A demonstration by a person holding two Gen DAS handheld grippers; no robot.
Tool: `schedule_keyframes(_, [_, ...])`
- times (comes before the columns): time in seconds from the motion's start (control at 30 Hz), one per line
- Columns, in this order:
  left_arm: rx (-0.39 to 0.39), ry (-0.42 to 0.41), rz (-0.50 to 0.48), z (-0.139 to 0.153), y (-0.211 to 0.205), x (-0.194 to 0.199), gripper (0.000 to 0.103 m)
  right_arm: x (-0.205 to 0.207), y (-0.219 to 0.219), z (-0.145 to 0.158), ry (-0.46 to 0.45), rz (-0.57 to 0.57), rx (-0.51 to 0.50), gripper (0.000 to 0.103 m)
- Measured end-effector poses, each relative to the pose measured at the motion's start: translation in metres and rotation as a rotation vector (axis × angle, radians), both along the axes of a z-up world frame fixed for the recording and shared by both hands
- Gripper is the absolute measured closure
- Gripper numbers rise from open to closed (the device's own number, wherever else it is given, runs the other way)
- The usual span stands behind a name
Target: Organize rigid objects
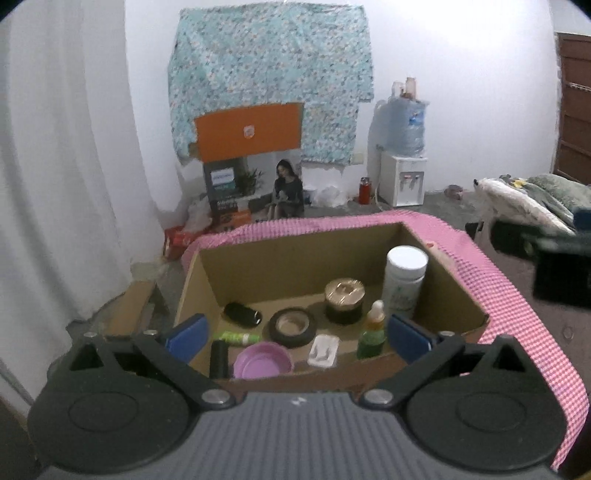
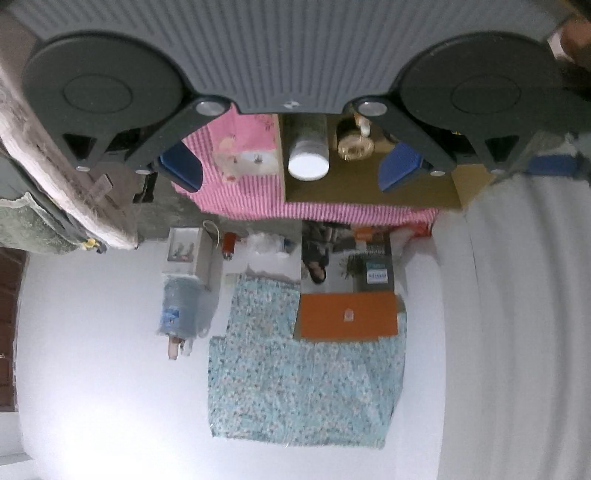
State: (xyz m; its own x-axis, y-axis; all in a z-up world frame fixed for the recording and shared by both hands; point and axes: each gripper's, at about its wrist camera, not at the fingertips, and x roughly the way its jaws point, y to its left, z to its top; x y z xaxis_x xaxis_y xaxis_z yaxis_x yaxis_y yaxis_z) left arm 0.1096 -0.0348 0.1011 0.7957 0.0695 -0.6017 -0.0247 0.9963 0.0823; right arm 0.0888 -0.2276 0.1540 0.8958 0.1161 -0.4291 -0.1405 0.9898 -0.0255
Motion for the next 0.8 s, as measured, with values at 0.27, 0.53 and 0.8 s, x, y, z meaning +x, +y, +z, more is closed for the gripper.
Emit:
schedule_keyframes(0.27, [-0.033, 0.068, 0.087, -0.015, 0.035, -0.001, 0.000, 0.008, 0.023, -0.042, 0.157, 0.143, 0.087, 0.001])
schedule_keyframes(0.53, [-0.042, 0.124, 0.115, -0.029, 0.050, 0.005, 0.000, 0.036, 0.048, -0.069, 0.275, 0.119, 0.066, 0.001])
schedule_keyframes(0.8, [-0.033, 0.149, 0.114, -0.035, 0.051, 0.010, 0.000, 0.043, 0.050, -0.082, 0.328, 0.107, 0.065, 0.001])
